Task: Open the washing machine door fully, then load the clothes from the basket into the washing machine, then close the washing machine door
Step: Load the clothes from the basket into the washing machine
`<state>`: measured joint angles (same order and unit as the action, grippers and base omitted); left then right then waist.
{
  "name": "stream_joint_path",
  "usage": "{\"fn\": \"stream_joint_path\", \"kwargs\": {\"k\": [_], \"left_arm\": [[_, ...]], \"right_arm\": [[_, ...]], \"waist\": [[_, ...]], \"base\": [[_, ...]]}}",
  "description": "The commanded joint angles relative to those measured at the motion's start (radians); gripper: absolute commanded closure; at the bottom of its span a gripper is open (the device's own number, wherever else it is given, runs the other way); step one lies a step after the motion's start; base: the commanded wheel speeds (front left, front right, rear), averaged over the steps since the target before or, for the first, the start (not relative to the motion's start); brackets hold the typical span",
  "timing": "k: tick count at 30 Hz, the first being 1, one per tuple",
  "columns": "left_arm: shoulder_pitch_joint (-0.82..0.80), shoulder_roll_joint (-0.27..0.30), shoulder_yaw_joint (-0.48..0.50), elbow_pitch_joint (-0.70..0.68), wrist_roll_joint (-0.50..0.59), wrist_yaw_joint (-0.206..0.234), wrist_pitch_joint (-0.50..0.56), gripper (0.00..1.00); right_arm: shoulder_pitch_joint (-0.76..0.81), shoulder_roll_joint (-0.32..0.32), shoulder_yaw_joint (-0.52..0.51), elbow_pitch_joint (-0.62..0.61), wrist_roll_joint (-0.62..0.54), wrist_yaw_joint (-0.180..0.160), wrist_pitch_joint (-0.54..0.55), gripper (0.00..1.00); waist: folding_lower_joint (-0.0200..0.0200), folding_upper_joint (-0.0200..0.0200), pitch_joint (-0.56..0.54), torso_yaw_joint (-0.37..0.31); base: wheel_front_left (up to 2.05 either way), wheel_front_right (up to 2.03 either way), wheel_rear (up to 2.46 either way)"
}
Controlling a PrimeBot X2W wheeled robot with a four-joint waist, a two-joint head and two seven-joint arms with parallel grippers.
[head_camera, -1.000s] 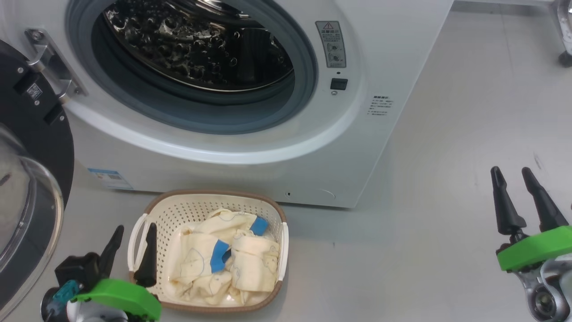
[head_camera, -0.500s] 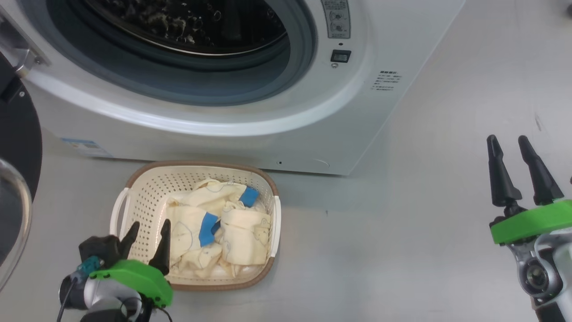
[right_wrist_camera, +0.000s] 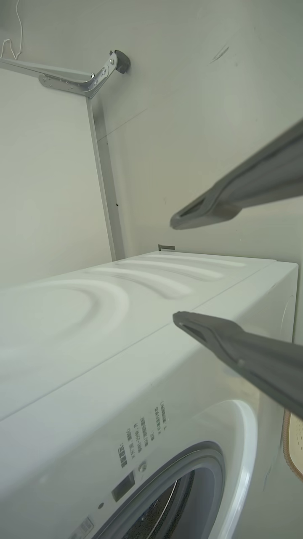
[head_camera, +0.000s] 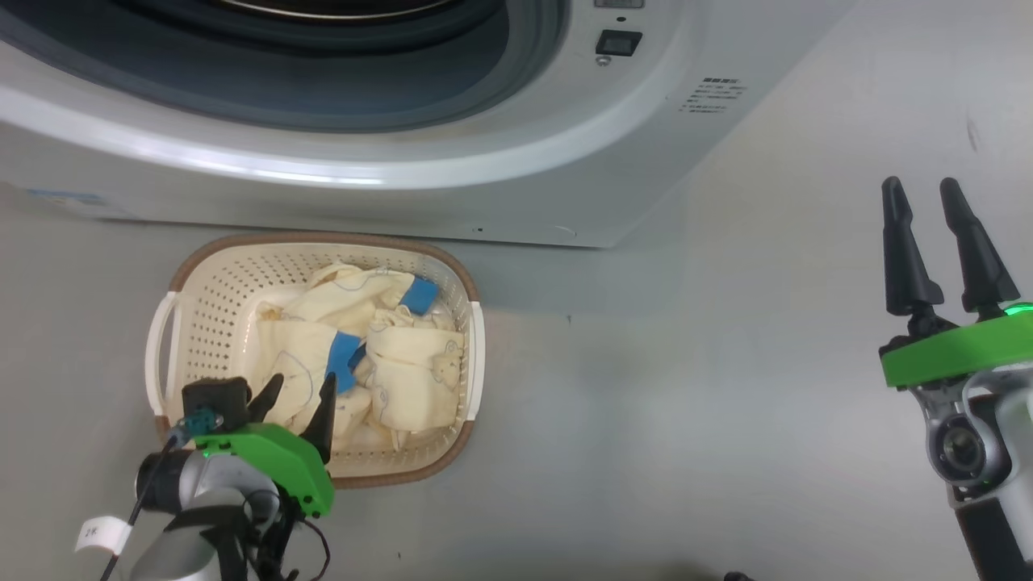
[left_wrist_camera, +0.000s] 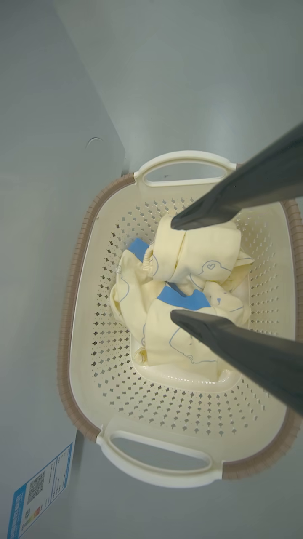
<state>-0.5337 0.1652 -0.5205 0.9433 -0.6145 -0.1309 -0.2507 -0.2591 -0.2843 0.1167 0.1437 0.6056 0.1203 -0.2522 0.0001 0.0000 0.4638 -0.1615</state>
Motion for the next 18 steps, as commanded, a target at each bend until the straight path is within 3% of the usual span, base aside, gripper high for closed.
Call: {"fn": "stream_joint_path", "kwargs": {"k": [1, 18], "left_arm": [[-0.036, 0.021, -0.016, 0.015, -0.030, 0.000, -0.010, 0.00], [-0.202, 0.082, -0.282, 0.078, -0.238, 0.000, 0.033, 0.00]], "right_arm": [[-0.018, -0.009, 0.002, -0.033, -0.007, 0.010, -0.010, 0.00], [-0.095, 0.020, -0.002, -0.063, -0.022, 0.010, -0.010, 0.00]], "waist": [[-0.0001, 0.0000, 0.040, -0.015], [-0.0001, 0.0000, 0.185, -0.042]], "base": [[0.00, 0.00, 0.00], [0.00, 0.00, 0.00]]}}
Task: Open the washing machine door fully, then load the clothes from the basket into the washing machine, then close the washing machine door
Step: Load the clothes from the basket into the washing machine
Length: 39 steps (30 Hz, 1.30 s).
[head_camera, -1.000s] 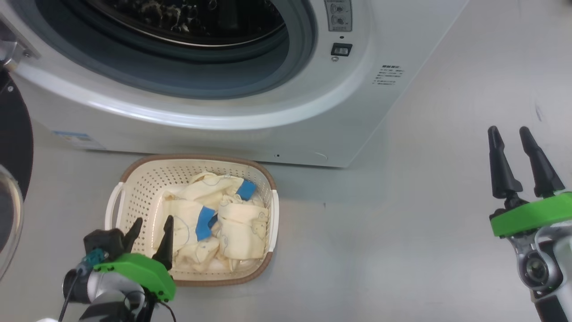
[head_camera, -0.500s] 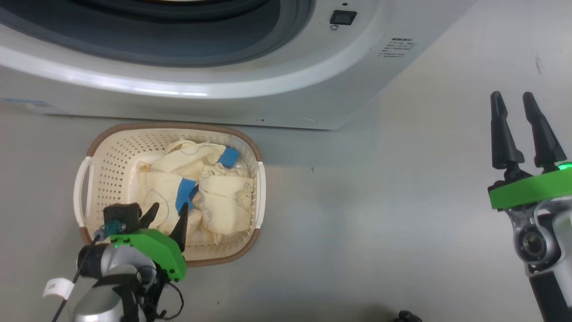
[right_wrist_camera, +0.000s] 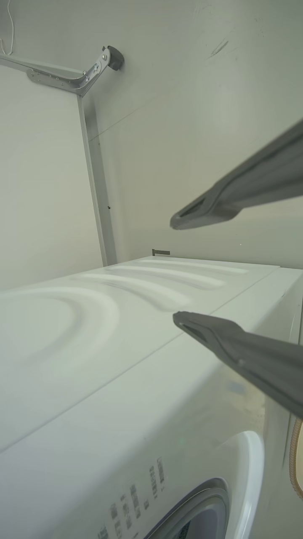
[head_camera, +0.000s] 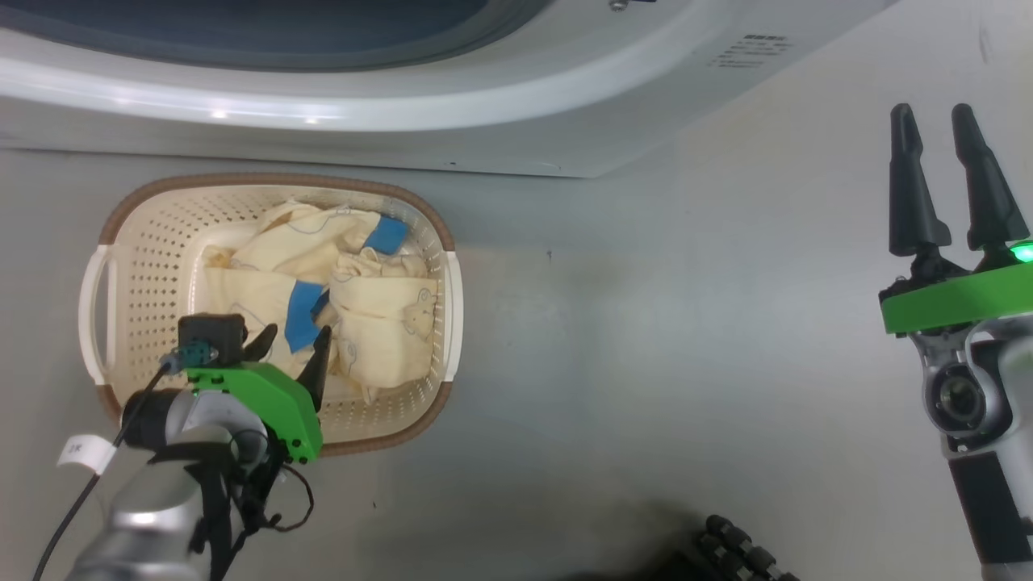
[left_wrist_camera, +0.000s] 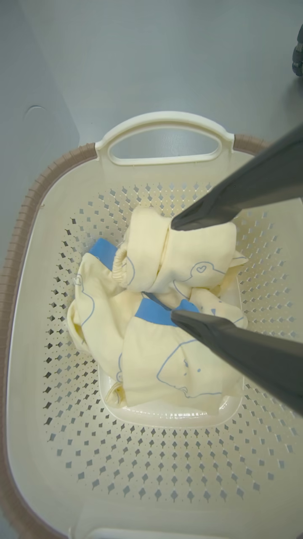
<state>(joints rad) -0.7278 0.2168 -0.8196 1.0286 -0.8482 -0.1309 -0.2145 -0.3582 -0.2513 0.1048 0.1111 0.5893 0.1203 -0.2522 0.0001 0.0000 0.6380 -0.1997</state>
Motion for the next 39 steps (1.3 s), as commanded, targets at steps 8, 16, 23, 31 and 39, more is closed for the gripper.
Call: {"fn": "stream_joint_path", "kwargs": {"k": [8, 16, 23, 31, 39], "left_arm": [[-0.068, 0.066, -0.106, -0.016, -0.093, 0.000, 0.005, 0.00], [-0.112, 0.083, -0.205, -0.031, -0.170, 0.000, 0.010, 0.00], [-0.143, 0.096, -0.282, -0.038, -0.231, 0.000, 0.007, 0.00], [-0.171, 0.112, -0.360, -0.045, -0.293, 0.000, 0.003, 0.00], [-0.192, 0.127, -0.411, -0.062, -0.340, 0.000, 0.006, 0.00]], "right_arm": [[-0.012, -0.008, 0.002, -0.042, -0.005, 0.010, -0.010, 0.00], [-0.041, 0.006, 0.000, -0.050, -0.008, 0.010, -0.010, 0.00], [-0.058, 0.009, 0.005, -0.054, -0.009, 0.010, -0.010, 0.00], [-0.068, 0.011, 0.012, -0.059, -0.008, 0.010, -0.010, 0.00], [-0.081, 0.017, 0.026, -0.060, -0.005, 0.010, -0.010, 0.00]], "waist": [[-0.0001, 0.0000, 0.062, -0.023], [-0.0001, 0.0000, 0.099, -0.033], [-0.0001, 0.0000, 0.121, -0.038], [-0.0001, 0.0000, 0.139, -0.047], [-0.0001, 0.0000, 0.158, -0.063]], "base": [[0.00, 0.00, 0.00], [0.00, 0.00, 0.00], [0.00, 0.00, 0.00], [0.00, 0.00, 0.00], [0.00, 0.00, 0.00]]}}
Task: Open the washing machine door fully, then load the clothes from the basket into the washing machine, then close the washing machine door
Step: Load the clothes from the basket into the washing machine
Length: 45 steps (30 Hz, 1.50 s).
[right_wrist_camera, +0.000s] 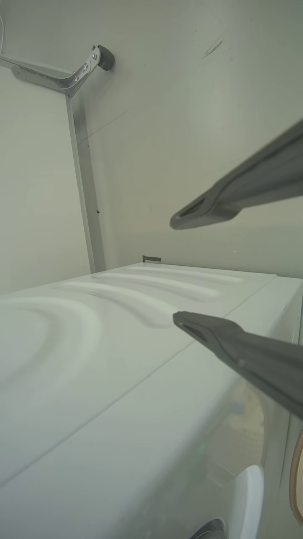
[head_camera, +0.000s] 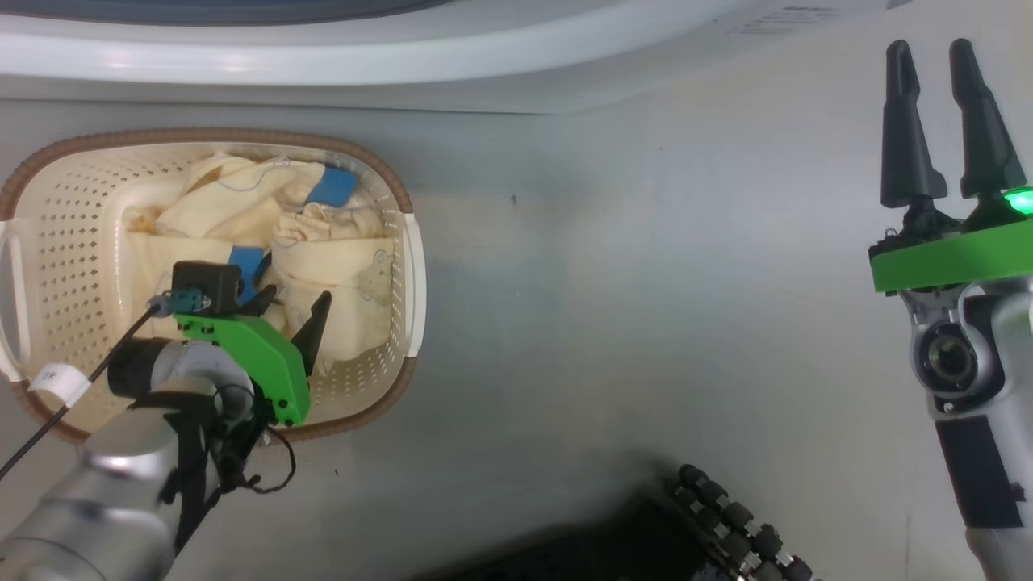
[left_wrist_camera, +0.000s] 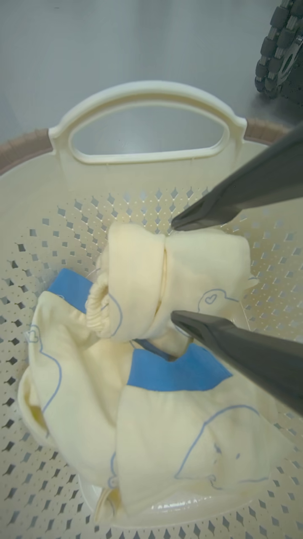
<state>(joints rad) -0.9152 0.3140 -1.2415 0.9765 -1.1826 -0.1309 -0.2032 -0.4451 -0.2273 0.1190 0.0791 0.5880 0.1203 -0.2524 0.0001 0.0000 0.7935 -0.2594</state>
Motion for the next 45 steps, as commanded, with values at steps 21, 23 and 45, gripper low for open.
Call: {"fn": "stream_joint_path", "kwargs": {"k": [21, 23, 45], "left_arm": [[-0.029, 0.089, -0.035, -0.033, -0.066, 0.000, 0.036, 0.00], [-0.036, 0.093, -0.036, -0.033, -0.068, 0.000, 0.039, 0.00], [-0.047, 0.107, -0.039, -0.039, -0.086, 0.000, 0.090, 1.00]], "right_arm": [[-0.003, 0.004, 0.048, -0.040, -0.001, 0.010, -0.009, 0.00], [-0.003, 0.004, 0.049, -0.042, -0.001, 0.010, -0.009, 0.00], [0.005, -0.006, 0.071, -0.081, -0.005, 0.010, -0.009, 0.00]], "waist": [[-0.0001, 0.0000, 0.033, -0.074], [-0.0001, 0.0000, 0.036, -0.078], [-0.0001, 0.0000, 0.061, -0.103]], "base": [[0.00, 0.00, 0.00], [0.00, 0.00, 0.00], [0.00, 0.00, 0.00]]}}
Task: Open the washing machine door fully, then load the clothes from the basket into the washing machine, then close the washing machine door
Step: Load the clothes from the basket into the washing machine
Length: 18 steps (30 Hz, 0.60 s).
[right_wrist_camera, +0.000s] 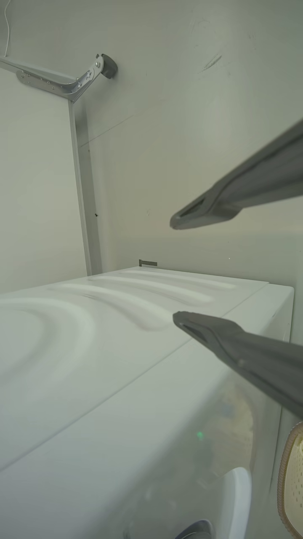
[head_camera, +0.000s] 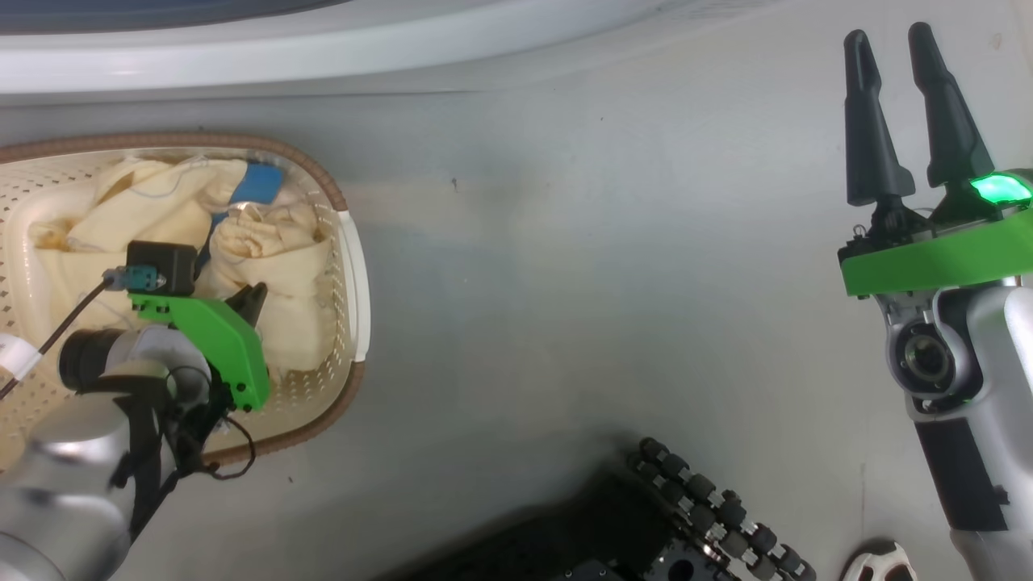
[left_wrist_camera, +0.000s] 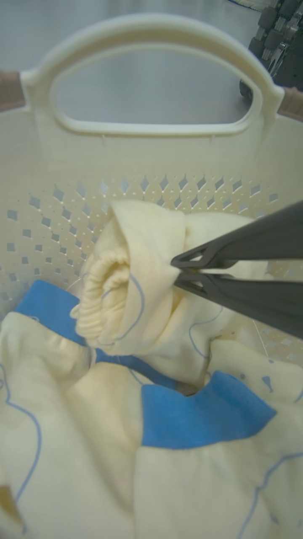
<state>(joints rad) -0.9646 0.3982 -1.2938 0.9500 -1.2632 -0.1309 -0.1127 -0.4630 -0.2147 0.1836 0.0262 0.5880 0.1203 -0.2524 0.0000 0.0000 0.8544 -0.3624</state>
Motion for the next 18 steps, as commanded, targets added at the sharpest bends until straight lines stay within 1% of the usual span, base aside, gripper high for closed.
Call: {"fn": "stream_joint_path", "kwargs": {"k": [1, 7, 11, 13, 18], "left_arm": [[0.002, 0.024, 0.014, -0.015, -0.009, 0.000, 0.001, 1.00], [0.001, 0.029, 0.014, -0.019, -0.019, 0.000, -0.004, 1.00], [-0.002, 0.025, 0.014, -0.022, -0.028, 0.000, -0.026, 1.00], [0.007, 0.018, 0.014, -0.022, -0.052, 0.000, -0.063, 1.00], [0.041, 0.005, 0.014, -0.033, -0.077, 0.000, -0.116, 1.00]], "right_arm": [[0.025, -0.019, 0.006, -0.029, -0.005, 0.010, -0.009, 0.00], [0.030, -0.024, 0.002, -0.031, -0.007, 0.010, -0.009, 0.00], [0.030, -0.022, -0.007, -0.029, -0.010, 0.010, -0.009, 0.00], [0.034, -0.021, -0.015, -0.025, -0.010, 0.010, -0.009, 0.00], [0.045, -0.025, -0.021, -0.013, -0.011, 0.010, -0.009, 0.00]], "waist": [[0.0000, 0.0000, 0.000, -0.001], [0.0000, 0.0000, -0.001, -0.004], [0.0000, 0.0000, -0.009, 0.007], [0.0000, 0.0000, -0.033, 0.021], [0.0000, 0.0000, -0.095, 0.048]], "base": [[0.00, 0.00, 0.00], [0.00, 0.00, 0.00], [0.00, 0.00, 0.00], [0.00, 0.00, 0.00], [0.00, 0.00, 0.00]]}}
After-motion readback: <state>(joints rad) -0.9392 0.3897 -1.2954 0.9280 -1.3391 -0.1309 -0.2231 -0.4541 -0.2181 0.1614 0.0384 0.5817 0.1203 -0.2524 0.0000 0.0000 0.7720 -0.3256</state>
